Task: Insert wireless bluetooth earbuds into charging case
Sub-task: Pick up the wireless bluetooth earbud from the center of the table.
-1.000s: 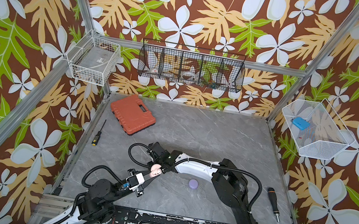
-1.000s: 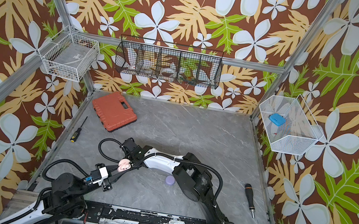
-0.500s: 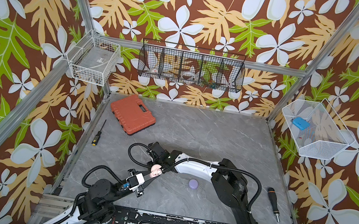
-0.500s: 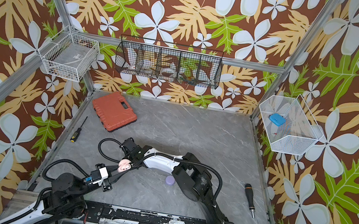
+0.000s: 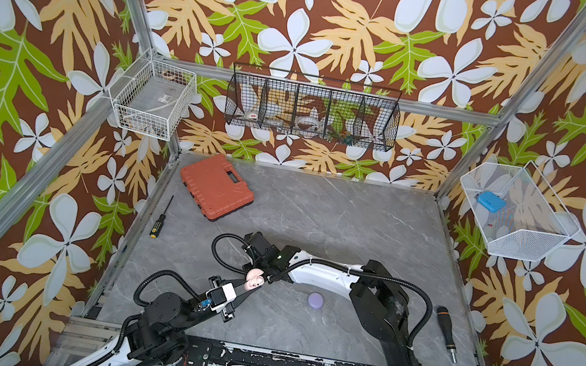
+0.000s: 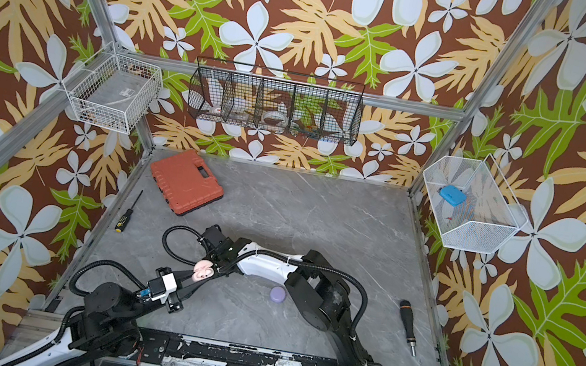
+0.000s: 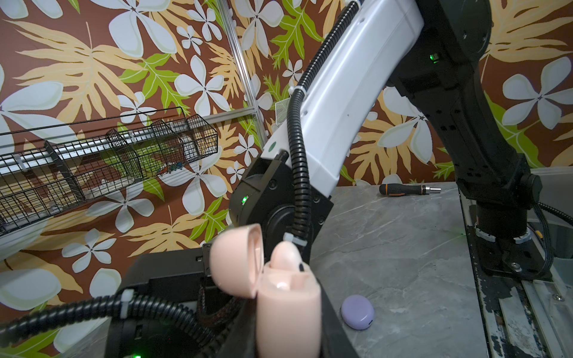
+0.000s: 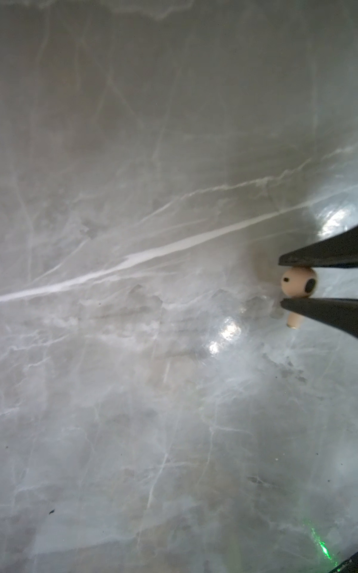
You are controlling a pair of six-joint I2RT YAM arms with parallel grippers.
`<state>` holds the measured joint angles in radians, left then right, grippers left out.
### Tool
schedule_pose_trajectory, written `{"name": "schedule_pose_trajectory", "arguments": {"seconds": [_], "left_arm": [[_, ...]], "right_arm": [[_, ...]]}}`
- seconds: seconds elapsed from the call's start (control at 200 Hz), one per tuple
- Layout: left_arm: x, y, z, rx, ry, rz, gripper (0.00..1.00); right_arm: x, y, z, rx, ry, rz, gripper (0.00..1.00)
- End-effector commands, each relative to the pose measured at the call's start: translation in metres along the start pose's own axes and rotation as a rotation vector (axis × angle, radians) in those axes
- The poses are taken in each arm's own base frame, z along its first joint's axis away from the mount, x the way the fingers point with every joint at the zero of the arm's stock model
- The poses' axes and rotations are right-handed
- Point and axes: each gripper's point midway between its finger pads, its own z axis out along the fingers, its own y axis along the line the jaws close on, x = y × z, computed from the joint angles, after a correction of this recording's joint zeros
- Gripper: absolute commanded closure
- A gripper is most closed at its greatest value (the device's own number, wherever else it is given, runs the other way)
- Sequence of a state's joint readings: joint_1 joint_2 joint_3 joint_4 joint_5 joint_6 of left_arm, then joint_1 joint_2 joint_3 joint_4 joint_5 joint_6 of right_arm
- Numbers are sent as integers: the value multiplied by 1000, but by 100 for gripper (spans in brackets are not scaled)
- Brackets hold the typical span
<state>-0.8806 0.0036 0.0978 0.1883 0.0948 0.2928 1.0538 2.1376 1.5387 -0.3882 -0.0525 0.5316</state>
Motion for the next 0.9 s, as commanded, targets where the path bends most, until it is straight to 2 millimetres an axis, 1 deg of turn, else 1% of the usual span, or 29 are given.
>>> {"name": "schedule_pose_trajectory", "arguments": {"seconds": [0.0, 0.36, 0.681, 0.896], "left_arm": [[-22, 5, -9, -26, -93, 16, 100], [-20, 4, -8, -21, -90, 6, 100], [-11, 1, -7, -11, -87, -48, 100], [-2, -4, -3, 16, -46, -103, 100]], "right_arm": [[-2, -2, -7, 9, -19, -17, 87], [10, -24, -26, 22, -47, -2, 87], [31, -49, -42, 52, -55, 19, 87], [40, -60, -60, 63, -78, 26, 87]]}}
